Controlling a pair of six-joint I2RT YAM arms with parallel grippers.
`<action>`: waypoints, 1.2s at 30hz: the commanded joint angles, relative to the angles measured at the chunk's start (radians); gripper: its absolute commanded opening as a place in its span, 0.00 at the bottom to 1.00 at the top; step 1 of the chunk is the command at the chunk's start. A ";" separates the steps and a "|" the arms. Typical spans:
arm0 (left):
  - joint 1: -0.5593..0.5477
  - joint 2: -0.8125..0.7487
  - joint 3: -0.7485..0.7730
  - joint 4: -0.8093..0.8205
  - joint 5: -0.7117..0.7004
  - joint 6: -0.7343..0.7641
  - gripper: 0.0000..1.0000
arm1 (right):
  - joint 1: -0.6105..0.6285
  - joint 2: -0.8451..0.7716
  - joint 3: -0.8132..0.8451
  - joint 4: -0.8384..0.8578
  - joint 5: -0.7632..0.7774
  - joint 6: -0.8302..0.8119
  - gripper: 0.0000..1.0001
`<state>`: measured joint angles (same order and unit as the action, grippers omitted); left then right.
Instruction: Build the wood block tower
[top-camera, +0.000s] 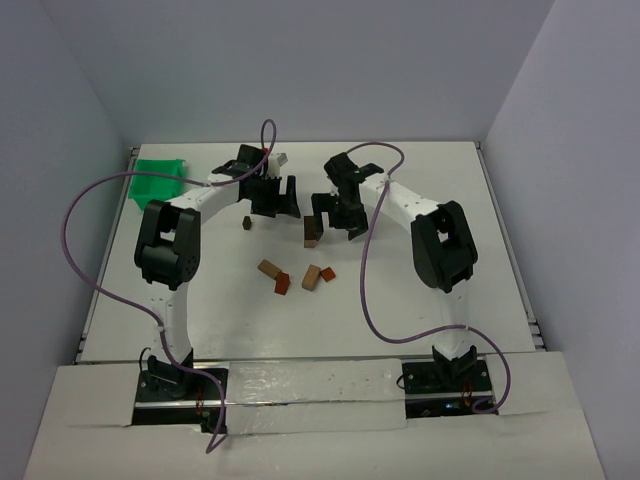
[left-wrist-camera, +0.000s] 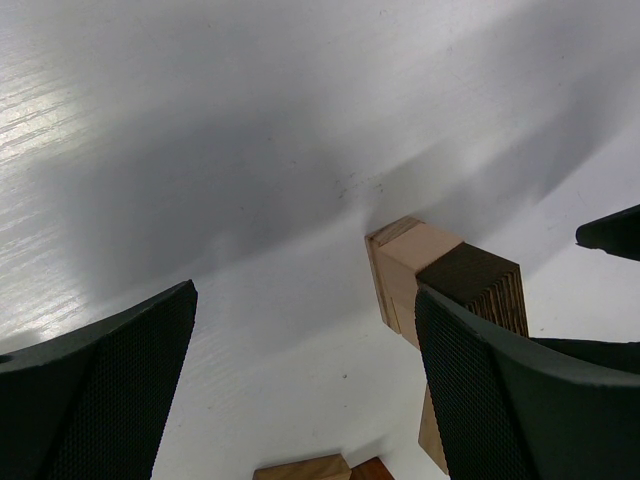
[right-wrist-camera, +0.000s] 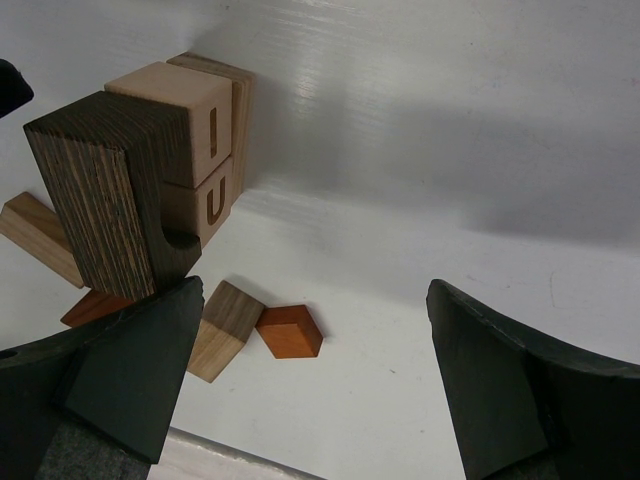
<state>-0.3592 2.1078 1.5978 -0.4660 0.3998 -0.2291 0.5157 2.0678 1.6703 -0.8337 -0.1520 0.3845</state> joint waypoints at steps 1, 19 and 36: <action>-0.004 -0.007 0.016 0.023 0.026 -0.006 0.96 | 0.012 0.005 0.040 -0.013 -0.006 0.008 1.00; 0.082 -0.165 -0.091 0.035 0.166 0.086 0.99 | -0.020 -0.088 -0.069 0.008 -0.026 -0.069 1.00; 0.115 -0.532 -0.334 -0.282 0.226 0.759 0.95 | -0.075 -0.380 -0.322 0.077 -0.002 -0.244 1.00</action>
<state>-0.2474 1.6475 1.3080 -0.6204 0.5569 0.2856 0.4495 1.7527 1.3808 -0.7845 -0.1619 0.1888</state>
